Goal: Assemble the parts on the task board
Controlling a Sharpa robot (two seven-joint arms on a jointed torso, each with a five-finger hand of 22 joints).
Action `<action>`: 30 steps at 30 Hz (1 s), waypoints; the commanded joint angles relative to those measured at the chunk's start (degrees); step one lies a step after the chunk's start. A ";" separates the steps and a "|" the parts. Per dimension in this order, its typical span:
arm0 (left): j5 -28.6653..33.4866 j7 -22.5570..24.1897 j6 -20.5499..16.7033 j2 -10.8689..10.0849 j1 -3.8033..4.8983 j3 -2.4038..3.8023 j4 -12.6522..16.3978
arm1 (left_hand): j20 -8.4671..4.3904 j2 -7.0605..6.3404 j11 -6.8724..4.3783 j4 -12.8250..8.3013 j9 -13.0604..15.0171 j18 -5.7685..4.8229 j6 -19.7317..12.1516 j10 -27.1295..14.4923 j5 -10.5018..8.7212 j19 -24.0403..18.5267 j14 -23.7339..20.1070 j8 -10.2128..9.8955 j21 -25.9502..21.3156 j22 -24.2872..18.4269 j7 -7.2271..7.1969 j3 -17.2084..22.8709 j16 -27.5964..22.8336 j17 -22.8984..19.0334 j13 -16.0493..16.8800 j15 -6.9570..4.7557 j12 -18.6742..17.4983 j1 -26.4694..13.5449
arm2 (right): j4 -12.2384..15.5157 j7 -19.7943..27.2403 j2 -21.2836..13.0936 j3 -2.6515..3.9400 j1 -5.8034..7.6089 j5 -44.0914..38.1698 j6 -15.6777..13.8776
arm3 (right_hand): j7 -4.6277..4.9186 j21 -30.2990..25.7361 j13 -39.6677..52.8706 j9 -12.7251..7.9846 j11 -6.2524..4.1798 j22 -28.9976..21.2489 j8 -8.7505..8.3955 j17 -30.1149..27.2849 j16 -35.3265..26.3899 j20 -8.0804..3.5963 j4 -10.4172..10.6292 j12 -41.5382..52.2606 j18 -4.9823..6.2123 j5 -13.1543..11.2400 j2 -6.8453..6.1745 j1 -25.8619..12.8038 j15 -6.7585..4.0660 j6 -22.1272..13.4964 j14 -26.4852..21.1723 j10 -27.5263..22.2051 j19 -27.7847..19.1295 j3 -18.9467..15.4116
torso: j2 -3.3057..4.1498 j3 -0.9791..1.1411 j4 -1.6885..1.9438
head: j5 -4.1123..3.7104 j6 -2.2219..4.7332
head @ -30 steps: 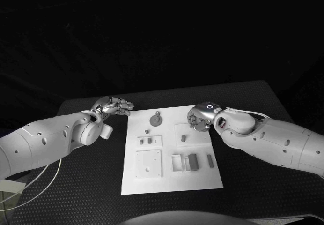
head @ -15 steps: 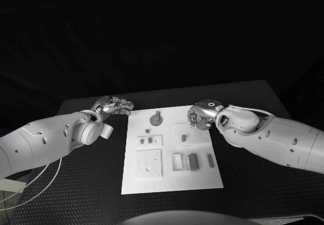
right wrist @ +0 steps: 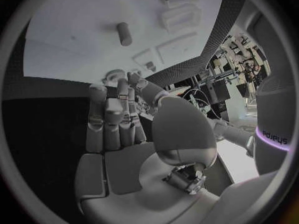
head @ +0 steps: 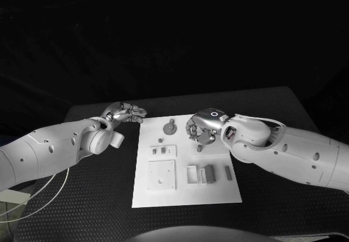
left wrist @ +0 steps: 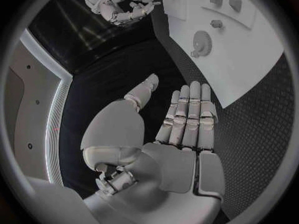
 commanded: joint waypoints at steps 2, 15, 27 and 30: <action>0.10 0.58 0.38 0.19 0.21 0.05 0.25 | 0.31 0.29 0.08 -0.09 -0.08 0.36 -0.49 -0.39 -0.06 -0.16 0.03 0.35 0.26 -0.09 -0.02 -0.33 -0.29 0.12 -0.08 0.28 0.16 -0.01 | 0.53 0.31 1.58 -0.46 0.19 1.27 2.73 | 0.25 0.27 0.01 0.13 0.03 0.99 -0.01 -0.09 -0.32 -0.34 0.09 -0.14 3.09 0.14 0.18 0.11 -0.48 0.67 -0.12 0.52 -0.02 -0.17 | 0.01 -0.10 -0.04 | 0.72 -0.11; 0.10 0.55 0.15 0.42 0.39 0.05 0.20 | 0.33 0.26 0.08 -0.07 -0.10 0.36 -0.47 -0.35 -0.07 -0.18 0.03 0.39 0.27 -0.16 0.00 -0.43 -0.41 0.24 -0.11 0.30 0.20 -0.05 | 0.61 1.12 6.04 -3.73 0.12 1.88 4.41 | 0.29 0.17 -0.01 0.21 0.04 0.96 -0.07 -0.11 -0.44 -0.33 0.07 -0.28 3.09 0.14 0.35 -0.06 -0.47 0.58 -0.18 0.54 -0.09 -0.18 | 0.04 -0.03 0.06 | 1.41 -0.03; 0.10 0.51 0.23 0.74 0.40 0.05 0.22 | 0.33 0.29 0.08 -0.07 -0.11 0.37 -0.46 -0.33 -0.07 -0.19 0.03 0.41 0.27 -0.20 0.01 -0.45 -0.48 0.32 -0.14 0.31 0.21 -0.02 | -0.82 1.92 8.74 -6.38 -1.63 0.16 4.43 | 0.31 0.13 -0.02 0.25 0.04 0.95 -0.10 -0.12 -0.50 -0.32 0.05 -0.36 3.09 0.14 0.41 -0.09 -0.47 0.53 -0.20 0.53 -0.12 -0.18 | 0.03 0.08 -0.03 | 1.60 -0.31; 0.10 0.35 0.35 0.87 0.40 0.05 0.17 | 0.34 0.30 0.08 -0.06 -0.11 0.37 -0.46 -0.32 -0.06 -0.19 0.03 0.42 0.27 -0.21 0.01 -0.45 -0.50 0.35 -0.14 0.31 0.21 -0.02 | -1.47 2.10 9.21 -6.42 -2.21 0.01 4.47 | 0.31 0.13 -0.02 0.26 0.04 0.95 -0.10 -0.12 -0.51 -0.33 0.04 -0.37 3.09 0.14 0.43 -0.09 -0.47 0.53 -0.20 0.53 -0.13 -0.18 | 0.02 0.06 0.01 | 1.99 -0.47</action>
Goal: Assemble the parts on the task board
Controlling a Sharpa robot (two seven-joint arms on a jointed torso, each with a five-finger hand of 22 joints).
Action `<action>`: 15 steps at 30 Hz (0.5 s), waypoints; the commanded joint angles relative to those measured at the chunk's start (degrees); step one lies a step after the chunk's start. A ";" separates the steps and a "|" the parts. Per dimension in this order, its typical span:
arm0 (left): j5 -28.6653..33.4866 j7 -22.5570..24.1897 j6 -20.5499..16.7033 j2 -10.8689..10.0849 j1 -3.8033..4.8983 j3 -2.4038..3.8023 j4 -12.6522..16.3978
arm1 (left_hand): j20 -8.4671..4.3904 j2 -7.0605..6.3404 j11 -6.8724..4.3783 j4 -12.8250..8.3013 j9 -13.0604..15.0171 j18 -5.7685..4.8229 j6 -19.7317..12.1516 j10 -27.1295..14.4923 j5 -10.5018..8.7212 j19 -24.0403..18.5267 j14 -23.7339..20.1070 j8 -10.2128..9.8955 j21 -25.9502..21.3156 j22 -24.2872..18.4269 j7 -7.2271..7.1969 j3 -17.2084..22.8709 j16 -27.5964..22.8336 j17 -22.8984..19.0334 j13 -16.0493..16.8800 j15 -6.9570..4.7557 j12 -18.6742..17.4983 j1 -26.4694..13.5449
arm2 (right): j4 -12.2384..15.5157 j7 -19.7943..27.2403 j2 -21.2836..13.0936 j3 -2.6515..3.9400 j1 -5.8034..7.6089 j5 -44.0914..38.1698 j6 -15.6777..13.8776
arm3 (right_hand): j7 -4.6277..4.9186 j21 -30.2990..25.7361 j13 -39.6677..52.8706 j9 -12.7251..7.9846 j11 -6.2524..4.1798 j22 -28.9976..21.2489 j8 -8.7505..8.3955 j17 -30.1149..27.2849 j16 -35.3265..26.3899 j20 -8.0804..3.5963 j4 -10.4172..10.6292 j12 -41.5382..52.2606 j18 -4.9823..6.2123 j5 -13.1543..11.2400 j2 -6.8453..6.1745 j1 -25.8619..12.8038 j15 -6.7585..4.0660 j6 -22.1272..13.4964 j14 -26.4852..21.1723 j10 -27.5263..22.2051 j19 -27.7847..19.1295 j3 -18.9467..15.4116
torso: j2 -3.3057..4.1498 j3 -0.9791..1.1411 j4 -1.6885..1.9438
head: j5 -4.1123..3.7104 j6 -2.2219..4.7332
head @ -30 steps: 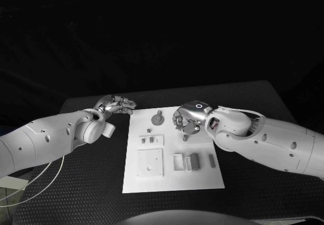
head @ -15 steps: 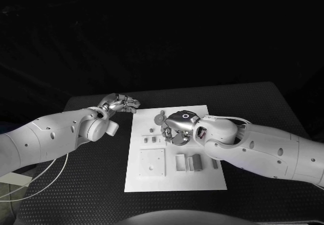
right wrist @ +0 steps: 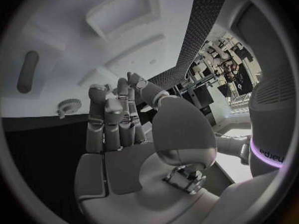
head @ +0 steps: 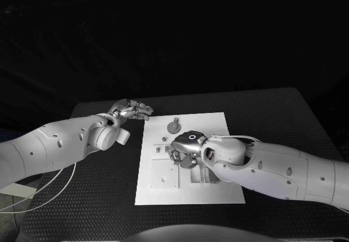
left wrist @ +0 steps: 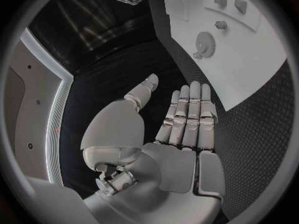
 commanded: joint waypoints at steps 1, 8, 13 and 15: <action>0.12 0.33 0.41 0.21 0.09 0.05 0.10 | 0.34 0.30 0.09 0.10 -0.07 0.37 -0.46 -0.33 -0.06 -0.19 0.03 0.19 0.27 -0.06 0.02 -0.30 -0.29 0.10 -0.08 0.31 0.21 -0.02 | -0.61 1.07 0.34 -0.02 -0.45 -1.18 0.77 | 0.30 0.12 -0.01 0.10 0.04 0.95 0.39 -0.08 -0.29 -0.43 0.05 -0.37 3.08 0.14 0.43 -0.08 -0.31 0.53 0.00 0.54 -0.02 -0.17 | 0.00 0.00 0.07 | 0.33 -0.17; 0.12 0.28 0.40 0.20 0.13 0.05 0.07 | 0.34 0.35 0.09 0.11 -0.08 0.37 -0.46 -0.31 -0.07 -0.19 0.03 0.21 0.28 -0.09 0.04 -0.31 -0.34 0.16 -0.10 0.31 0.22 -0.02 | -1.47 1.11 1.17 -0.02 -1.12 -1.67 0.79 | 0.30 0.11 -0.01 0.13 0.04 0.95 0.38 -0.08 -0.31 -0.44 0.04 -0.40 3.08 0.14 0.45 -0.08 -0.31 0.52 0.00 0.55 -0.02 -0.16 | 0.03 -0.12 0.07 | 0.37 -0.32; 0.12 0.26 0.41 0.14 0.16 0.05 0.11 | 0.35 0.36 0.09 0.11 -0.08 0.38 -0.45 -0.31 -0.07 -0.19 0.04 0.21 0.28 -0.10 0.04 -0.33 -0.37 0.20 -0.11 0.32 0.22 -0.02 | -1.44 0.90 1.30 -0.02 -1.20 -1.89 0.64 | 0.30 0.10 -0.02 0.15 0.04 0.95 0.38 -0.08 -0.32 -0.45 0.04 -0.42 3.08 0.14 0.47 -0.07 -0.32 0.51 0.00 0.56 -0.02 -0.16 | 0.01 -0.12 0.10 | 0.67 -0.53; 0.11 0.25 0.41 0.13 0.18 0.05 0.08 | 0.35 0.36 0.10 0.11 -0.09 0.38 -0.45 -0.31 -0.07 -0.19 0.05 0.22 0.29 -0.11 0.04 -0.33 -0.38 0.21 -0.11 0.32 0.22 -0.02 | -1.45 0.90 1.34 -0.02 -1.20 -1.89 0.66 | 0.31 0.10 -0.02 0.16 0.03 0.95 0.38 -0.08 -0.33 -0.45 0.04 -0.43 3.08 0.14 0.47 -0.07 -0.32 0.51 0.00 0.56 -0.02 -0.16 | 0.02 -0.13 0.09 | 0.80 -0.62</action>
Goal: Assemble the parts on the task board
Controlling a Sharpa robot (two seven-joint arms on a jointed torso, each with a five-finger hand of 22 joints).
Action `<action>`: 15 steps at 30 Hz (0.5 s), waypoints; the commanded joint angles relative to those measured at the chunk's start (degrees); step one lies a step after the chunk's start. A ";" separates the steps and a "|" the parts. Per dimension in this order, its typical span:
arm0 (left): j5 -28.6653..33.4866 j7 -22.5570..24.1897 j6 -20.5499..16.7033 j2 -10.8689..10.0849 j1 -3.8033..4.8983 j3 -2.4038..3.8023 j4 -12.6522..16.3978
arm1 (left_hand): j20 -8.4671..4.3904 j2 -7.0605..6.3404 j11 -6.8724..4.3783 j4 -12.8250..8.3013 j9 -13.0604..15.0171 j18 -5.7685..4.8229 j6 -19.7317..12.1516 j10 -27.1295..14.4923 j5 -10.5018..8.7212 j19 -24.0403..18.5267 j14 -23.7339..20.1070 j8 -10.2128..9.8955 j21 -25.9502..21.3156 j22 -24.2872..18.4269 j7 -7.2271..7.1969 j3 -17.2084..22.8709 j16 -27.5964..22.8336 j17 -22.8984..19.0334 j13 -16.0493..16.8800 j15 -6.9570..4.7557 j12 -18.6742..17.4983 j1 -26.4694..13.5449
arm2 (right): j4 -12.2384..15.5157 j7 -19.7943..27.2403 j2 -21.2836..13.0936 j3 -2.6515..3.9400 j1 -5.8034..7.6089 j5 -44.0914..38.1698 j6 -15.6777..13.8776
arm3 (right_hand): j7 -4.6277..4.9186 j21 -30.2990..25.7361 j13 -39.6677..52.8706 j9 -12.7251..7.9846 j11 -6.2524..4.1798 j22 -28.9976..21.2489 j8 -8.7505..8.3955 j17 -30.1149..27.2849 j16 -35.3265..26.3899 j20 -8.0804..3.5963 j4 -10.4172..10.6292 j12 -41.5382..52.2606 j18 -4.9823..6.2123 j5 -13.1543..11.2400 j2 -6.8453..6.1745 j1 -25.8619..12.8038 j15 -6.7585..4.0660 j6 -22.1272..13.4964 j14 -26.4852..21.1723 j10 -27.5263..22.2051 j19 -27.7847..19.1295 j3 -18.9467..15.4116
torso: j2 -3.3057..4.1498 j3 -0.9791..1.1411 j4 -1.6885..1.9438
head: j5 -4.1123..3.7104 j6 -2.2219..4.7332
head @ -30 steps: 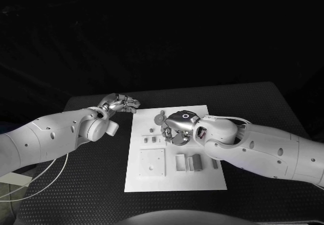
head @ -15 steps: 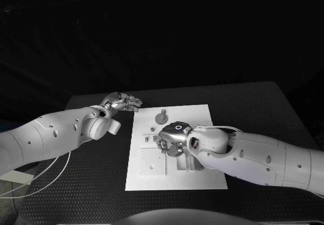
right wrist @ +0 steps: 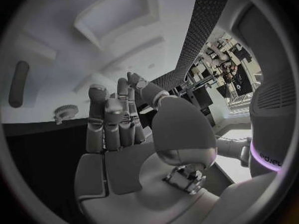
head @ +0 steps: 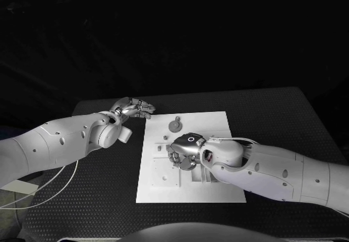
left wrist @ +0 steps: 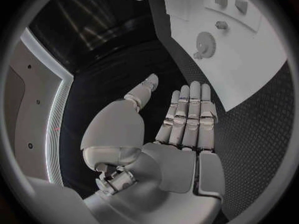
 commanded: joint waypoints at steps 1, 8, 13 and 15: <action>0.11 0.33 0.39 0.03 0.13 0.05 0.14 | 0.35 0.36 0.10 0.12 -0.09 0.38 -0.45 -0.31 -0.07 -0.19 0.05 0.22 0.29 -0.06 0.05 -0.33 -0.39 0.07 -0.07 0.32 0.22 -0.02 | -0.01 0.43 0.16 0.01 -0.06 -1.02 0.59 | 0.30 0.10 -0.02 0.07 0.01 0.95 0.15 -0.08 -0.33 -0.46 0.10 -0.22 3.09 0.14 0.47 -0.07 -0.35 0.51 -0.02 0.54 0.00 -0.10 | 0.02 -0.04 0.00 | 0.26 -0.16; 0.11 0.31 0.40 0.06 0.20 0.05 0.14 | 0.35 0.36 0.10 0.12 -0.10 0.38 -0.46 -0.31 -0.07 -0.19 0.06 0.23 0.29 -0.08 0.06 -0.36 -0.43 0.12 -0.09 0.32 0.22 -0.02 | -0.53 0.45 0.70 0.00 -0.61 -1.31 0.66 | 0.31 0.09 -0.02 0.10 0.01 0.95 0.14 -0.08 -0.35 -0.47 0.10 -0.25 3.09 0.14 0.48 -0.07 -0.35 0.49 -0.02 0.56 0.00 -0.10 | 0.00 0.02 -0.05 | 0.40 -0.32; 0.11 0.28 0.38 0.13 0.23 0.05 0.13 | 0.35 0.37 0.11 0.12 -0.11 0.38 -0.46 -0.31 -0.07 -0.19 0.07 0.24 0.30 -0.10 0.07 -0.37 -0.45 0.16 -0.10 0.32 0.22 -0.03 | -0.99 0.51 0.99 -0.01 -0.98 -1.29 0.67 | 0.31 0.08 -0.02 0.11 0.01 0.95 0.14 -0.08 -0.36 -0.48 0.10 -0.27 3.09 0.14 0.48 -0.08 -0.36 0.49 -0.02 0.56 0.00 -0.11 | -0.03 0.06 -0.07 | 0.56 -0.41; 0.11 0.30 0.40 0.19 0.24 0.05 0.10 | 0.35 0.39 0.14 0.13 -0.12 0.39 -0.46 -0.30 -0.07 -0.17 0.09 0.24 0.31 -0.11 0.10 -0.38 -0.48 0.20 -0.11 0.32 0.23 -0.03 | -1.10 0.46 1.08 -0.01 -1.04 -1.29 0.66 | 0.31 0.08 -0.02 0.12 0.01 0.95 0.14 -0.08 -0.37 -0.48 0.10 -0.28 3.09 0.14 0.48 -0.08 -0.36 0.48 -0.01 0.57 0.01 -0.11 | -0.02 0.11 -0.04 | 0.76 -0.54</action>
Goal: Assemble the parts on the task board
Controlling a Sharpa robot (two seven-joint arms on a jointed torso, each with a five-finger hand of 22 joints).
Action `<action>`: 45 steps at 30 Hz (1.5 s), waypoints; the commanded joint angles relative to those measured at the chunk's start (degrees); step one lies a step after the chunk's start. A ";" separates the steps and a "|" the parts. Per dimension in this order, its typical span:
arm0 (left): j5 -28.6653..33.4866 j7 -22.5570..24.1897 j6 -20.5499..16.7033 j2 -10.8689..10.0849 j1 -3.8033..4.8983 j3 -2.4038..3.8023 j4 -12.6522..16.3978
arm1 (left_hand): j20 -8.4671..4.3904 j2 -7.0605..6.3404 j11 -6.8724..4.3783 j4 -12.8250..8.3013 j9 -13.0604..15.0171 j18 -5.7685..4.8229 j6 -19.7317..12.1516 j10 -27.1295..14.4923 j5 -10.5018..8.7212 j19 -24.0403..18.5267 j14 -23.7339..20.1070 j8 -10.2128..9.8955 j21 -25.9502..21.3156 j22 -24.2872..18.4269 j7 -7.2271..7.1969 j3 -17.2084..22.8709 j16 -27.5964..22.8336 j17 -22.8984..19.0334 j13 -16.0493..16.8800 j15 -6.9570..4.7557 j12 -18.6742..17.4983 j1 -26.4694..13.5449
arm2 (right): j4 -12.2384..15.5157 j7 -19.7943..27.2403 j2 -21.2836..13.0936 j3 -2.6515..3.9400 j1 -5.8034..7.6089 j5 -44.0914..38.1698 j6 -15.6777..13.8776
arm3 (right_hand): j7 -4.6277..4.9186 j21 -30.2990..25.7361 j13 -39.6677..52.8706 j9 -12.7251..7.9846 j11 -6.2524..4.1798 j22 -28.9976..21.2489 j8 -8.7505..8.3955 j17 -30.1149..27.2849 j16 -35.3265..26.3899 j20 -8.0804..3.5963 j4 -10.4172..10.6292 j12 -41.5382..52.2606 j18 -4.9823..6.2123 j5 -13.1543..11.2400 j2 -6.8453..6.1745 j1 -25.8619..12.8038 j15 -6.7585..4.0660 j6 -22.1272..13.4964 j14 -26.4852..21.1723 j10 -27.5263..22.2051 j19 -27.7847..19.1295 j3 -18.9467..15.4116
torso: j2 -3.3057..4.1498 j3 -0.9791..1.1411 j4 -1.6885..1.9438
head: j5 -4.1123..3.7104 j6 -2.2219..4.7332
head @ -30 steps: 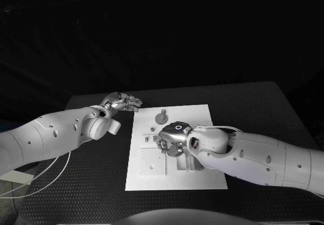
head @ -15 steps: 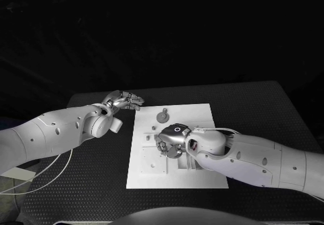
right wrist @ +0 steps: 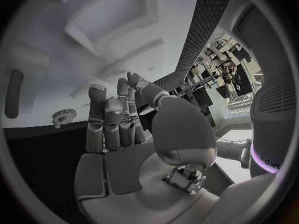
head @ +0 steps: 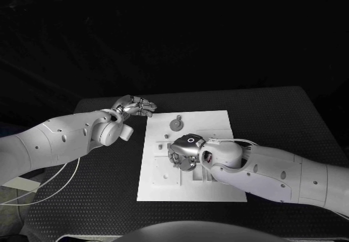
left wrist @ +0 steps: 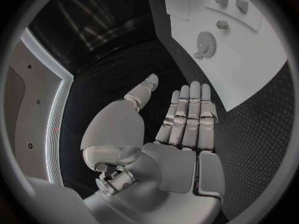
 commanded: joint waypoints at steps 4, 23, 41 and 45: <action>0.11 0.36 0.42 0.17 0.11 0.05 0.09 | 0.35 0.40 0.15 0.04 -0.07 0.39 -0.46 -0.29 -0.07 -0.17 0.10 0.25 0.31 -0.08 0.11 -0.29 -0.27 0.12 -0.07 0.31 0.23 -0.02 | -0.63 0.37 0.51 0.00 -0.22 -1.06 0.58 | 0.31 0.07 -0.02 0.12 -0.18 0.95 0.15 -0.08 -0.37 -0.50 0.11 -0.30 3.08 0.14 0.49 -0.09 -0.43 0.47 -0.08 0.39 0.01 -0.11 | -0.03 0.11 -0.02 | 0.32 -0.18; 0.11 0.33 0.53 0.19 0.12 0.06 0.11 | 0.35 0.42 0.17 0.04 -0.09 0.41 -0.45 -0.26 -0.07 -0.14 0.15 0.28 0.33 -0.13 0.14 -0.33 -0.36 0.26 -0.10 0.30 0.24 -0.02 | -1.56 -0.35 1.01 -0.24 -1.11 -1.83 0.28 | 0.30 0.07 -0.02 0.19 -0.20 0.95 0.14 -0.06 -0.39 -0.53 0.10 -0.37 3.08 0.14 0.46 -0.07 -0.45 0.47 -0.05 0.43 0.06 -0.13 | -0.01 0.02 -0.01 | 0.48 -0.33; 0.11 0.29 0.45 0.11 0.15 0.06 0.14 | 0.35 0.43 0.17 0.03 -0.12 0.41 -0.45 -0.24 -0.07 -0.13 0.19 0.31 0.34 -0.19 0.14 -0.37 -0.47 0.41 -0.15 0.30 0.24 0.00 | -2.37 -0.36 1.34 -0.70 -1.23 -0.49 -0.33 | 0.41 0.01 -0.08 0.29 -0.10 0.93 -0.03 -0.03 -0.46 -0.54 0.14 -0.67 3.08 0.14 0.54 -0.28 -0.37 0.21 -0.01 0.24 0.12 -0.18 | -0.02 0.04 -0.06 | 0.69 -0.50; 0.11 0.28 0.39 0.04 0.16 0.06 0.15 | 0.35 0.42 0.18 0.03 -0.12 0.41 -0.46 -0.24 -0.07 -0.13 0.19 0.31 0.34 -0.20 0.15 -0.38 -0.49 0.43 -0.16 0.30 0.24 0.00 | -2.66 -0.12 1.25 -0.72 -1.22 1.46 -1.57 | 1.37 -0.16 -0.70 -0.01 0.98 0.88 -1.56 0.11 -0.46 -0.49 0.48 -2.40 3.08 0.10 -0.31 -2.06 0.70 -2.56 -0.06 -2.34 0.19 -0.88 | -0.06 0.07 -0.05 | 0.72 -0.49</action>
